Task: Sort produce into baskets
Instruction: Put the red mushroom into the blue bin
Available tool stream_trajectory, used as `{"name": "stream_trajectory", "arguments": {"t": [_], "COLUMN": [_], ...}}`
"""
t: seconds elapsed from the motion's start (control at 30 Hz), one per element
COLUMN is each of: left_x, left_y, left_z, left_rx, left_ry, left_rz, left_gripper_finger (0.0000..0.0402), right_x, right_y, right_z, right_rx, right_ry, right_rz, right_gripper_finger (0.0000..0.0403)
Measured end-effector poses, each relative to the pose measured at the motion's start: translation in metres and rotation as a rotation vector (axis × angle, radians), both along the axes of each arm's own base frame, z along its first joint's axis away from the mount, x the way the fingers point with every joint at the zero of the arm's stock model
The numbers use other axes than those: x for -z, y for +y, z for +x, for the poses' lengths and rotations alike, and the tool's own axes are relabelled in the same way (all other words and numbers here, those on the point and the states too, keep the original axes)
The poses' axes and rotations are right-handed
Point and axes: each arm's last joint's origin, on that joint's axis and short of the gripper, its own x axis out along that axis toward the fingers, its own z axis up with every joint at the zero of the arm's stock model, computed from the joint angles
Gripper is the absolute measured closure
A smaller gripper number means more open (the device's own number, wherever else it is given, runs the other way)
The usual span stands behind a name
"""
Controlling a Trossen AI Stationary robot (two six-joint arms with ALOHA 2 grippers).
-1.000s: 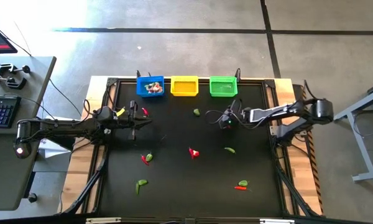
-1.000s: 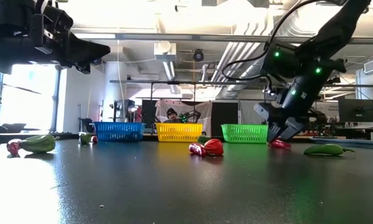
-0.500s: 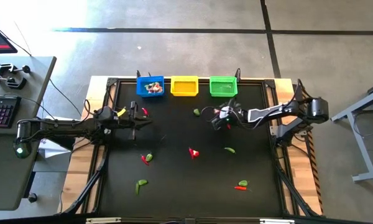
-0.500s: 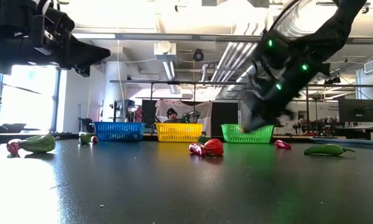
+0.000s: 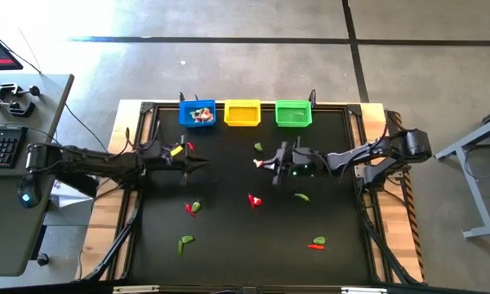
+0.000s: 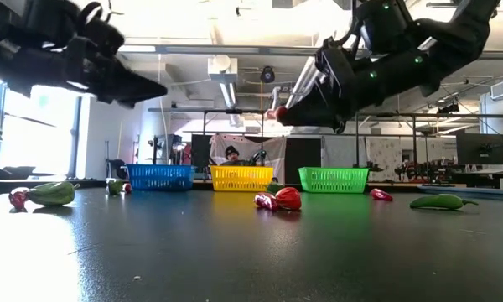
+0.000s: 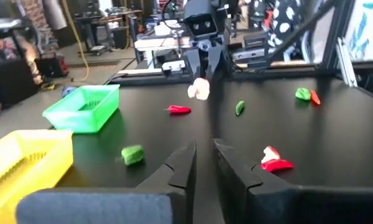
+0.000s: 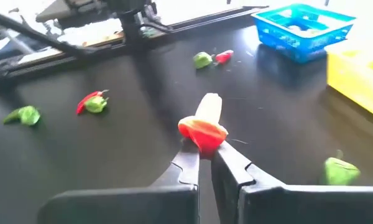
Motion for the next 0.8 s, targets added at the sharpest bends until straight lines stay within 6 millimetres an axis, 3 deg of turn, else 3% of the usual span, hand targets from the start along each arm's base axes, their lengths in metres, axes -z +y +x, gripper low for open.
{"name": "stream_trajectory", "arguments": {"t": [0.3, 0.6, 0.8], "left_x": [-0.018, -0.011, -0.002], "left_y": [-0.007, -0.019, -0.019], "left_z": [0.054, 0.111, 0.131], "left_rx": [0.096, 0.187, 0.140], "left_ry": [0.069, 0.152, 0.201], "left_rz": [0.145, 0.254, 0.291], "left_gripper_finger": [0.0325, 0.0310, 0.0309], "right_x": [0.014, 0.016, 0.015], "right_y": [0.017, 0.024, 0.024], "right_z": [0.009, 0.010, 0.011], "right_rx": [-0.082, -0.114, -0.132], "right_ry": [-0.023, -0.037, -0.044], "right_rz": [-0.023, -0.019, -0.013], "right_gripper_finger": [0.0398, 0.0398, 0.0398]}}
